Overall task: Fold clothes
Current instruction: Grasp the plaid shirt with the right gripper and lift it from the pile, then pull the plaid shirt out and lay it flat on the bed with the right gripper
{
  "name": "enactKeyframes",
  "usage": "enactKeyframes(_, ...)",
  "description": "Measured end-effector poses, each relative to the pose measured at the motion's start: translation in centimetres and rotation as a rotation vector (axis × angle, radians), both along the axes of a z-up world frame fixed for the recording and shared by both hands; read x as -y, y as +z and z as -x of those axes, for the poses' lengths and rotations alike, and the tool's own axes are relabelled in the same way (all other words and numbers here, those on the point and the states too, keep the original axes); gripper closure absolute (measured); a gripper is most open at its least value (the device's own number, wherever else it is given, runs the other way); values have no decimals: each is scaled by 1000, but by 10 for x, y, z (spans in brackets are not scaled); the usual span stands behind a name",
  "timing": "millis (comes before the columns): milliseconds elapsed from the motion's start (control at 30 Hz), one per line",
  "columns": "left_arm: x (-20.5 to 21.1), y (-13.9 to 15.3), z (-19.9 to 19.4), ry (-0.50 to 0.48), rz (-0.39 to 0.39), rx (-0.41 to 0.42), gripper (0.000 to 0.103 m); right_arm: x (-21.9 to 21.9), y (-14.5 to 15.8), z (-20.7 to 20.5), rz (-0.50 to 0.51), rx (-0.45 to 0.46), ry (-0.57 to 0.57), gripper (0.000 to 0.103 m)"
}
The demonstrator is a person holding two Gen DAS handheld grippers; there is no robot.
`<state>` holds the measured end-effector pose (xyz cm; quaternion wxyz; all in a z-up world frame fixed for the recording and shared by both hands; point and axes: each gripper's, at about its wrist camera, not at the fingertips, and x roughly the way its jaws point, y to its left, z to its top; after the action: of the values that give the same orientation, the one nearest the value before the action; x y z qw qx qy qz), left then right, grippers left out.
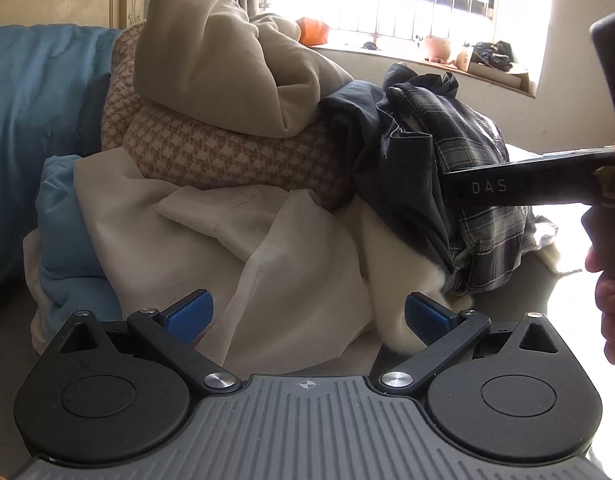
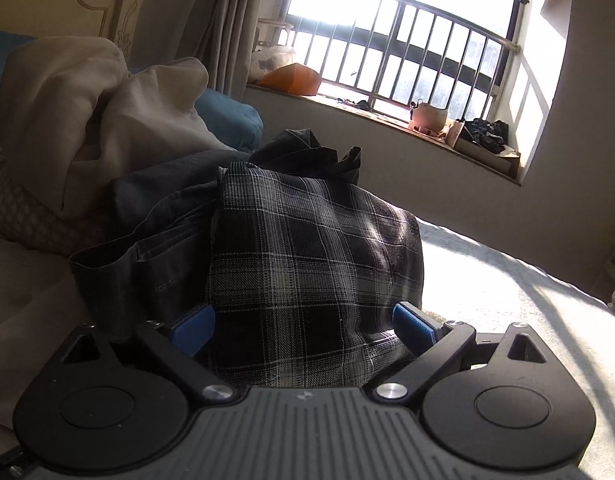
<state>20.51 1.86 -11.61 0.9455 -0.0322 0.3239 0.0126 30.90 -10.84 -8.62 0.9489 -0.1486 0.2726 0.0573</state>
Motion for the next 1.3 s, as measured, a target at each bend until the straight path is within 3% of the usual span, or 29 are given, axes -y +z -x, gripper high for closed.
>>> enactKeyframes(167,-2,-3,2,-13,3,-4,0,16,0,3,-149,-30,-28,96)
enactKeyframes(367,1,3,10,-32,13,5,0,34,23,23,-114,88,-124,99)
enactKeyframes(600,14,21,32,-91,2,45,0,71,79,76,-116,278,-179,99)
enactKeyframes(733,26,34,52,-131,-11,79,0,93,109,123,-132,342,-183,99)
enactKeyframes(1033,52,51,105,-278,-36,74,0,152,139,284,-236,281,-178,99)
enactKeyframes(1167,61,50,130,-352,-43,45,0,167,133,357,-274,226,-207,99)
enactKeyframes(1300,72,44,152,-416,-46,1,0,191,98,408,-347,63,-315,99)
